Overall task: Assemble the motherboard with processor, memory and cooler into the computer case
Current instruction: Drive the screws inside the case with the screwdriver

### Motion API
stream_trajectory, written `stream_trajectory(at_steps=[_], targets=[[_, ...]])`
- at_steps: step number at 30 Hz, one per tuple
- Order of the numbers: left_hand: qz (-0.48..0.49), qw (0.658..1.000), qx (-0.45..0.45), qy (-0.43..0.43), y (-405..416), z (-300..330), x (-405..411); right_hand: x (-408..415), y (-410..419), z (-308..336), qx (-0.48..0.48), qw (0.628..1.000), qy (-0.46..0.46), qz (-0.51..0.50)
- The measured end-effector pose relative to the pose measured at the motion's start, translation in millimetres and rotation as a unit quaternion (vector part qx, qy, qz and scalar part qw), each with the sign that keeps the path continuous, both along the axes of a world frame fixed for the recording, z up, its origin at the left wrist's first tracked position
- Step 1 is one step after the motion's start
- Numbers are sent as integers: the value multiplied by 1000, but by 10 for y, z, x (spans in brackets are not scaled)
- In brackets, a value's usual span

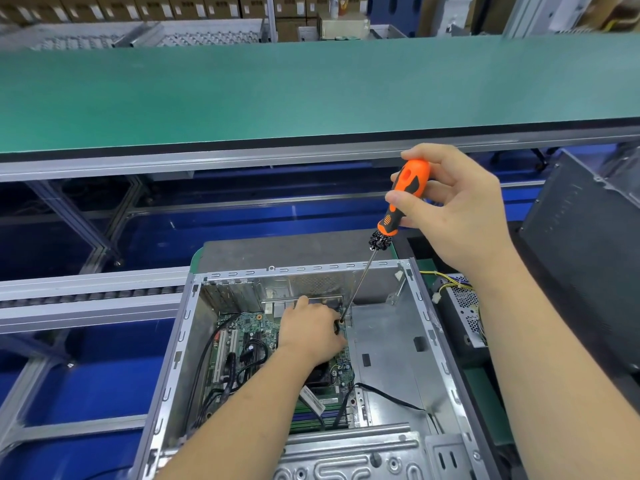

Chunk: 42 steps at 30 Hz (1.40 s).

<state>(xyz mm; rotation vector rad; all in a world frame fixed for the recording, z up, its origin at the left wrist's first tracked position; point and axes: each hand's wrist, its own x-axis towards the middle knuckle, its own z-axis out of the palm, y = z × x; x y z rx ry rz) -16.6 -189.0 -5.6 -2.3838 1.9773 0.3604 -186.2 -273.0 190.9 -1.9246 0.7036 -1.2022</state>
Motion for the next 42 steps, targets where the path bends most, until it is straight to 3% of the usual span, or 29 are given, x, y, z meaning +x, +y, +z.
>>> stream_trajectory(at_steps=[4, 6, 7, 9, 11, 15, 18, 25, 30, 35, 42], targets=[[16, 999, -8, 40, 22, 8, 47, 3, -1, 2, -3, 1000, 3, 2], [45, 991, -25, 123, 38, 69, 88, 12, 2, 8, -2, 1000, 2, 4], [75, 974, -61, 203, 31, 123, 110, 21, 6, 15, -1, 1000, 2, 5], [132, 908, -152, 367, -7, 213, 133, 44, 14, 26, -2, 1000, 6, 7], [123, 876, -198, 423, -67, 288, 107, 69, 16, 41, -5, 1000, 20, 7], [90, 887, -185, 414, -114, 276, -51, 118, 36, 73, -9, 999, 36, 10], [99, 875, -189, 435, -138, 194, -102, 139, 53, 71, -10, 999, 33, 9], [94, 887, -235, 385, -159, 173, -58, 175, 87, 62, -25, 998, 47, 16], [93, 878, -238, 404, -134, 148, -38, 196, 103, 87, -67, 995, 67, 10], [89, 877, -233, 411, -136, 131, -39, 165, 98, 97, -43, 996, 52, 61], [116, 866, -216, 435, -132, 92, -49, 206, 83, 96, -77, 994, 68, 29]])
